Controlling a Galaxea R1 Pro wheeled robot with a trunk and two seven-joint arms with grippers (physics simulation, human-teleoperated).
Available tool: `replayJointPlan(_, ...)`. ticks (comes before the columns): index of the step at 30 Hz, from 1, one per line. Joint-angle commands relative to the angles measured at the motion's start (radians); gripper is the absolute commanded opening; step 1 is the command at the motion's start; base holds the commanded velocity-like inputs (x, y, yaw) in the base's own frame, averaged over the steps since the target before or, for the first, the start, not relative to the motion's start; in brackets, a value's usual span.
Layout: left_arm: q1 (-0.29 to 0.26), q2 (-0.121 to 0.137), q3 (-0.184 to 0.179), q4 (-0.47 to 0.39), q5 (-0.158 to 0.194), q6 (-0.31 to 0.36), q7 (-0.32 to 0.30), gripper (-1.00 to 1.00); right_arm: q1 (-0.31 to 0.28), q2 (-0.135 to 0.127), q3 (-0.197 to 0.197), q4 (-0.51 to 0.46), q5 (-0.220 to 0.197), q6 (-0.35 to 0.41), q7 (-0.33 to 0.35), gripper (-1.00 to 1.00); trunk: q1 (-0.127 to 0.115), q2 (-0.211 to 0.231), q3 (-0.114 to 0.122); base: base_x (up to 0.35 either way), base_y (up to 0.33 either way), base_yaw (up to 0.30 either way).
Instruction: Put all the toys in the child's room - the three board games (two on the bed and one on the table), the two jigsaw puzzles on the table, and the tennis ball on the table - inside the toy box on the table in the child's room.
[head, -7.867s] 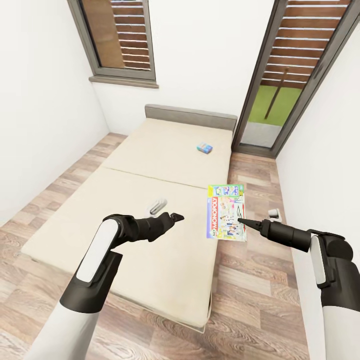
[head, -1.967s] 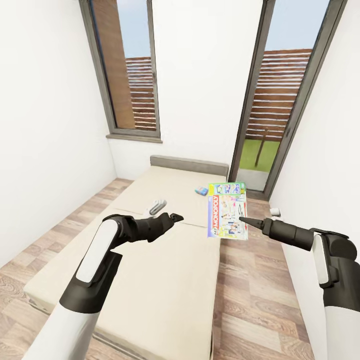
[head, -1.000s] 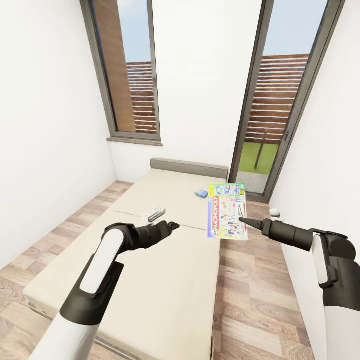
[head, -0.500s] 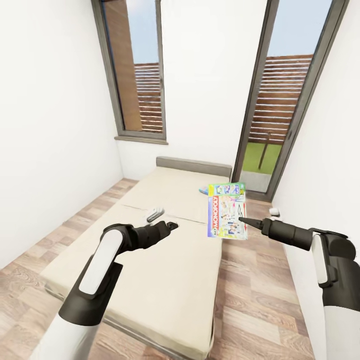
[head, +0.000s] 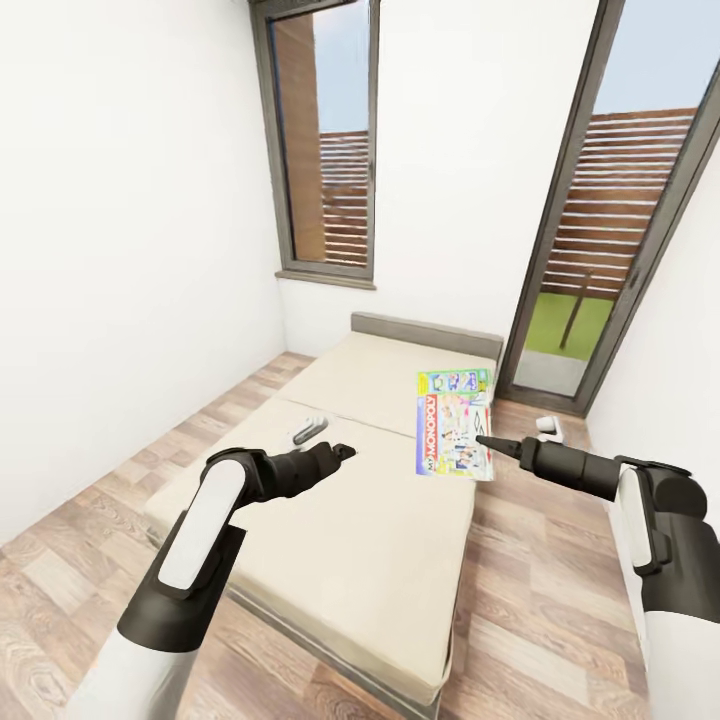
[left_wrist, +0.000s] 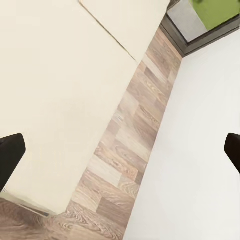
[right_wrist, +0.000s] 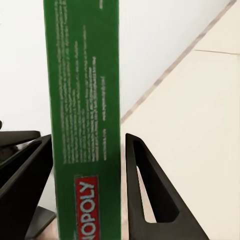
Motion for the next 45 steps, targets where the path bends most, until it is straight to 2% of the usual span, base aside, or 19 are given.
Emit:
replayJointPlan(1, -0.001, -0.001, 0.0, 0.0, 0.009, 0.001, 0.01, 1.0, -0.001, 0.0, -0.001, 0.0, -0.01, 0.01, -0.002, -1.0, 0.001, -0.002, -0.002, -0.018, 0.0, 0.269)
replayJointPlan(29, 0.003, 0.002, 0.011, 0.0, 0.011, -0.002, 0.01, 1.0, -0.001, 0.002, 0.001, -0.002, -0.011, 0.01, -0.005, -1.0, 0.001, -0.002, 0.015, -0.003, 0.0, 0.272)
replayJointPlan(32, 0.012, 0.002, 0.045, -0.002, 0.015, -0.003, 0.01, 1.0, -0.001, 0.002, 0.002, -0.002, -0.011, 0.01, -0.005, -1.0, 0.001, -0.002, 0.017, 0.0, 0.0, 0.273)
replayJointPlan(33, 0.012, 0.002, 0.045, -0.002, 0.015, -0.003, 0.01, 1.0, -0.001, 0.002, 0.002, -0.002, -0.011, 0.01, -0.005, -1.0, 0.001, -0.002, 0.017, 0.0, 0.0, 0.27)
replayJointPlan(38, 0.045, 0.002, 0.139, -0.006, 0.02, -0.003, 0.008, 1.0, -0.001, 0.002, 0.004, -0.002, -0.01, 0.01, -0.005, -1.0, 0.001, -0.002, 0.021, 0.0, 0.0, 0.219)
replayJointPlan(42, 0.054, 0.002, 0.162, -0.007, 0.02, -0.003, 0.003, 1.0, -0.001, 0.002, 0.006, -0.002, -0.01, 0.01, -0.005, -1.0, 0.001, -0.002, 0.024, 0.0, 0.0, 0.151)
replayJointPlan(43, 0.061, 0.003, 0.18, -0.013, 0.021, -0.003, -0.013, 1.0, -0.001, 0.002, 0.005, -0.002, -0.01, 0.01, -0.005, -1.0, 0.001, -0.002, 0.025, 0.0, 0.0, 0.13)
replayJointPlan(45, 0.063, 0.005, 0.191, -0.015, 0.02, -0.003, -0.033, 1.0, -0.001, 0.002, 0.005, -0.002, -0.01, 0.01, -0.005, -1.0, 0.001, -0.002, 0.027, 0.0, 0.0, 0.129)
